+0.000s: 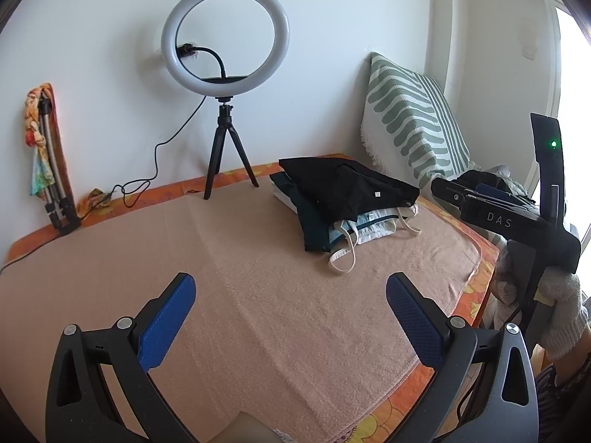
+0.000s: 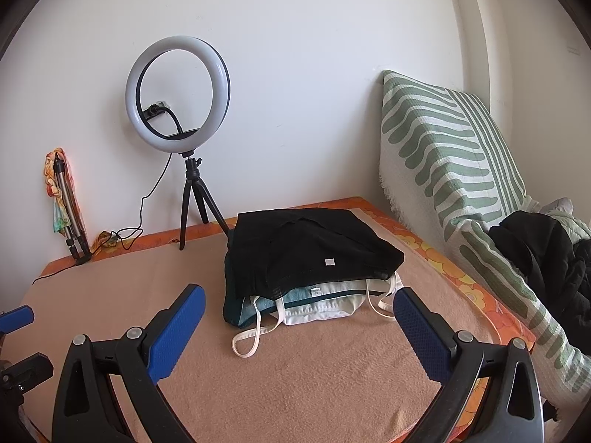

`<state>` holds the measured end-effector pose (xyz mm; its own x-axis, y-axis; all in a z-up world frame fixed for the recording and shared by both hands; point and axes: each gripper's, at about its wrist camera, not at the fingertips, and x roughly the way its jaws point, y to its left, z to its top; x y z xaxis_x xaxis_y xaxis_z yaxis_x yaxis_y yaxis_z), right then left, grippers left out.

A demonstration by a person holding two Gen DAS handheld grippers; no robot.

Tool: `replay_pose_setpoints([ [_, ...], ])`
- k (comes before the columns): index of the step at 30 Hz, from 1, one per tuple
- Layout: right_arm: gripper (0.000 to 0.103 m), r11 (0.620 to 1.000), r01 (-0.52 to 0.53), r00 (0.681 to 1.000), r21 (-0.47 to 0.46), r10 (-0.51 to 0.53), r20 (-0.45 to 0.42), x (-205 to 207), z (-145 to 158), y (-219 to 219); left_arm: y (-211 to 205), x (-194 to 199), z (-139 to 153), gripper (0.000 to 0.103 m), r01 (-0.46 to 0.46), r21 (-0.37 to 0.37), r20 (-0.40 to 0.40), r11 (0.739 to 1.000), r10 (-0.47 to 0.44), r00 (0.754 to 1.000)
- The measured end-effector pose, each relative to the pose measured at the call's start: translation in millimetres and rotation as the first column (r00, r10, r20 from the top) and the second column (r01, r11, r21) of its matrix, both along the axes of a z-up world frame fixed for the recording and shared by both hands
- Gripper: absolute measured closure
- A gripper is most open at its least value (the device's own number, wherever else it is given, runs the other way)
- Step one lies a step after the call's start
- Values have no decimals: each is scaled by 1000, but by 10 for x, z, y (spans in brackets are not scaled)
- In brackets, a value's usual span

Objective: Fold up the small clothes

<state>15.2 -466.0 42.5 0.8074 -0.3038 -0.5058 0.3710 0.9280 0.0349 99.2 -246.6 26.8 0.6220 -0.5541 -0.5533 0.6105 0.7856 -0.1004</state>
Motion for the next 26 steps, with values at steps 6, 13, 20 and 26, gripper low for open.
replay_pose_setpoints([
  [6, 0, 1000, 1, 1000, 1, -1, -1, -3, -1, 6, 2, -5, 2, 0, 0, -3, -1, 1000, 0, 1000],
  [13, 0, 1000, 0, 1000, 1, 0, -1, 7, -6, 8, -12, 0, 15, 0, 2, 0, 5, 1000, -2, 1000],
  [20, 0, 1000, -4, 1000, 1, 4, -4, 20, -15, 9, -9, -42, 23, 0, 4, -8, 28, 1000, -4, 1000],
  [26, 0, 1000, -2, 1000, 6, 2, -6, 35, -39, 15, 7, -57, 16, 0, 5, -11, 31, 1000, -5, 999],
])
